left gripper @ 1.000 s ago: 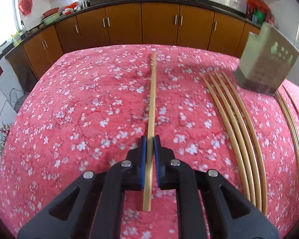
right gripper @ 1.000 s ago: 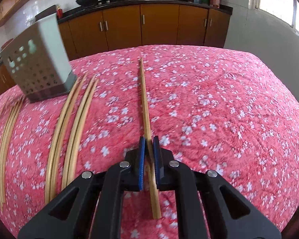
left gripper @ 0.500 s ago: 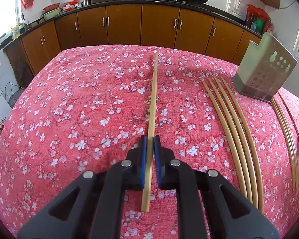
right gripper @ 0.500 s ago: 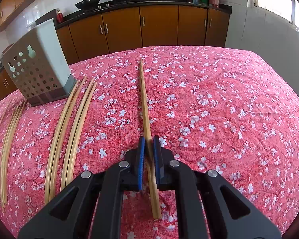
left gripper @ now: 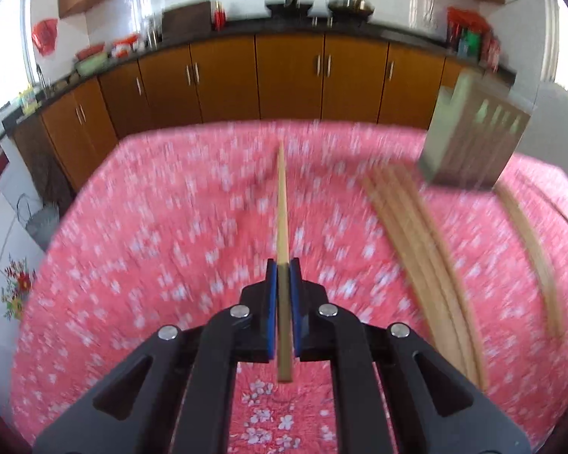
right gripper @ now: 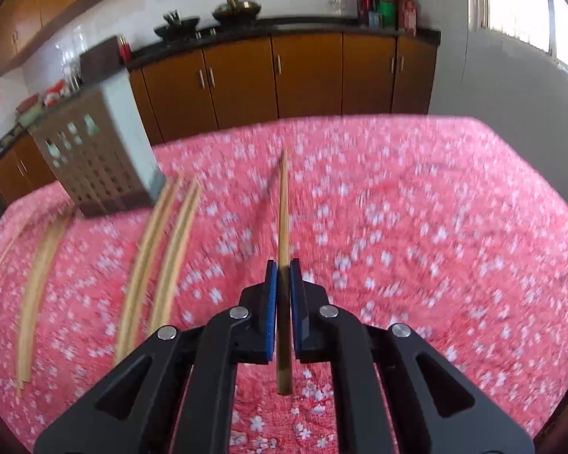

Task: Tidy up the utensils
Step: 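Lift the held chopsticks with both tools and carry them above the metal holder, then open both tools to drop the chopsticks into the metal holder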

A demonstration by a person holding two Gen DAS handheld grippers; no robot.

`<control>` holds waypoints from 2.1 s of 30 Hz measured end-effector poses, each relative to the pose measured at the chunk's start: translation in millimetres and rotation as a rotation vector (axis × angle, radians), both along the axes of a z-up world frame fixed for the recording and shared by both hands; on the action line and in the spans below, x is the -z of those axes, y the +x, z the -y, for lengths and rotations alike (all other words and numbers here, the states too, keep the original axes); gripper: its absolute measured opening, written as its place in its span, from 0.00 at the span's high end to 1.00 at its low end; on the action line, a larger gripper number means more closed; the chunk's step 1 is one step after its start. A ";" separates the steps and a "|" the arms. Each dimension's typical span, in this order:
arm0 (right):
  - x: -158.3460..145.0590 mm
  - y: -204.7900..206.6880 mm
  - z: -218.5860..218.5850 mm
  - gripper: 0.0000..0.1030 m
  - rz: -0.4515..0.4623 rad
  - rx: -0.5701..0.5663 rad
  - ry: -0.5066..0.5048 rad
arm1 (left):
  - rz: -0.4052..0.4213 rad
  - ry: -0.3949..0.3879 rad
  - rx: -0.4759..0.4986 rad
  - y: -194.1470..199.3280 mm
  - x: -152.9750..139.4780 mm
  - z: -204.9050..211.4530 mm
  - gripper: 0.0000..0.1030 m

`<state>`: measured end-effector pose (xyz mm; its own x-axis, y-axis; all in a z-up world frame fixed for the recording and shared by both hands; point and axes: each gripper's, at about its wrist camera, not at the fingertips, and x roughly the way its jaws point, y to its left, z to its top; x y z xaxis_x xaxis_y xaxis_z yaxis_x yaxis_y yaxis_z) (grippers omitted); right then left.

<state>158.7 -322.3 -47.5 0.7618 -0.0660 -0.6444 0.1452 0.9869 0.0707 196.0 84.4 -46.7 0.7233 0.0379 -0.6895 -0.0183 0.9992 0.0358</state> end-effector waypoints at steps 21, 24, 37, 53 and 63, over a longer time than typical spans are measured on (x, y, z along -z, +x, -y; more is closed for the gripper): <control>-121.1 5.9 -7.3 0.93 0.307 -0.004 0.000 | 0.320 -0.107 -0.038 3.3 -128.5 6.2 0.92; -157.6 5.8 -10.1 0.93 0.393 -0.026 0.039 | 0.394 -0.122 -0.021 1.7 -155.9 17.3 0.92; -208.7 32.3 -69.9 0.93 0.578 -0.186 0.102 | 0.541 -0.259 0.150 25.8 -213.3 97.2 0.92; -169.7 53.4 -81.4 0.61 0.451 -0.193 0.082 | 0.406 -0.276 0.166 63.4 -157.3 117.3 0.77; -182.0 8.9 -35.3 0.57 0.497 -0.078 0.090 | 0.511 -0.294 0.075 11.6 -180.3 78.2 0.60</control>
<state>167.6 -286.9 134.5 0.9782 0.0426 -0.2035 -0.0015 0.9802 0.1982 207.6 6.2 133.5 0.9597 -0.1659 -0.2269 0.1107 0.9650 -0.2377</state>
